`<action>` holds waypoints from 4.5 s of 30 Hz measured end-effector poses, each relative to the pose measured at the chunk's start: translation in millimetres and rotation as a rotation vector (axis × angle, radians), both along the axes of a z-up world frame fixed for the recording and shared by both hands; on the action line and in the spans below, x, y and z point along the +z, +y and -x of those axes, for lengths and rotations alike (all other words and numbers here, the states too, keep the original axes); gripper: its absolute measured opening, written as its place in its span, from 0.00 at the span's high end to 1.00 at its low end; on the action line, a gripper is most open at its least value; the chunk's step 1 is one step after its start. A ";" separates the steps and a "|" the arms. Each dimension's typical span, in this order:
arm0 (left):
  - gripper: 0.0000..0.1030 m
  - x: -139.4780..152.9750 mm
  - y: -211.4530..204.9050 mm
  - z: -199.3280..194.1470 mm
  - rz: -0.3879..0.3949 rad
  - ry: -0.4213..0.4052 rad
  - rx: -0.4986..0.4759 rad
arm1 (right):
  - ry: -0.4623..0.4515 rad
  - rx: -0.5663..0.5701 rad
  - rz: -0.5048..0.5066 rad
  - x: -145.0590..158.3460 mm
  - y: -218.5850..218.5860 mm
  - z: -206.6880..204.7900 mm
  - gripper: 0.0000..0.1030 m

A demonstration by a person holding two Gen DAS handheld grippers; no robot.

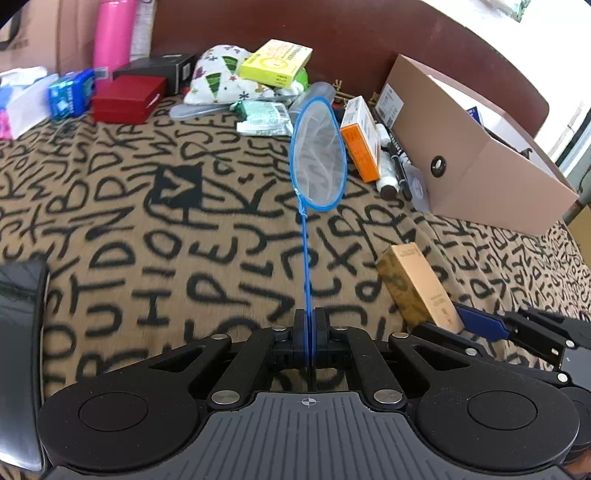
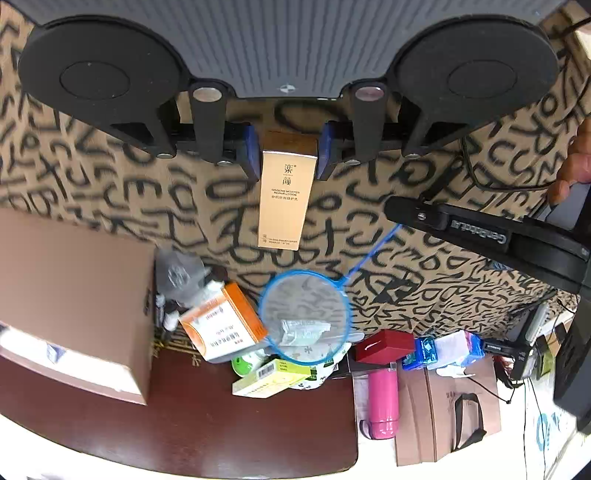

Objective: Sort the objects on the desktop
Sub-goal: 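Carry the fly swatter and gold box with both grippers over the cardboard box, then drop the fly swatter and gold box into the box, opening both grippers, then withdraw both tools from the box back over the table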

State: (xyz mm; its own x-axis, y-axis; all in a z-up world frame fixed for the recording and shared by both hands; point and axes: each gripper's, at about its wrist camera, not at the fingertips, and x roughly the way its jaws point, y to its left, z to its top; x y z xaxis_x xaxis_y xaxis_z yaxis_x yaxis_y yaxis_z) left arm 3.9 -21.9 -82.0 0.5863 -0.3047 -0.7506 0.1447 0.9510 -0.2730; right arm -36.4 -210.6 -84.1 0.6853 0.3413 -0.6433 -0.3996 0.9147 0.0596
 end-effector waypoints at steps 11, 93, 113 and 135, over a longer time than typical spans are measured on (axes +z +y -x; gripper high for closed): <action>0.76 0.0 0.6 -34.2 -0.006 -0.020 0.054 | -0.002 -0.018 0.006 -4.0 3.4 -0.8 0.62; 1.00 103.8 -255.4 -240.9 -0.026 -0.192 -0.280 | -0.264 -0.503 0.080 79.1 -231.1 -177.7 0.67; 0.00 112.9 -231.6 -183.7 -0.003 -0.311 -0.255 | -0.356 -0.448 0.096 88.5 -185.9 -131.5 0.01; 0.00 117.6 -184.3 -77.5 -0.075 -0.338 -0.218 | -0.360 -0.395 -0.012 90.3 -135.7 -36.7 0.00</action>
State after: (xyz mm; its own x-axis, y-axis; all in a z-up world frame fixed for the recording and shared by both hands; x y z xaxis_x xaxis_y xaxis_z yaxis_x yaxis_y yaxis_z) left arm 81.4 -206.2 35.7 0.7314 -0.4012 -0.5514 0.4152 0.9035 -0.1065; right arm 0.4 -346.3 6.2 0.9398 0.0186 -0.3413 -0.0221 0.9997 -0.0064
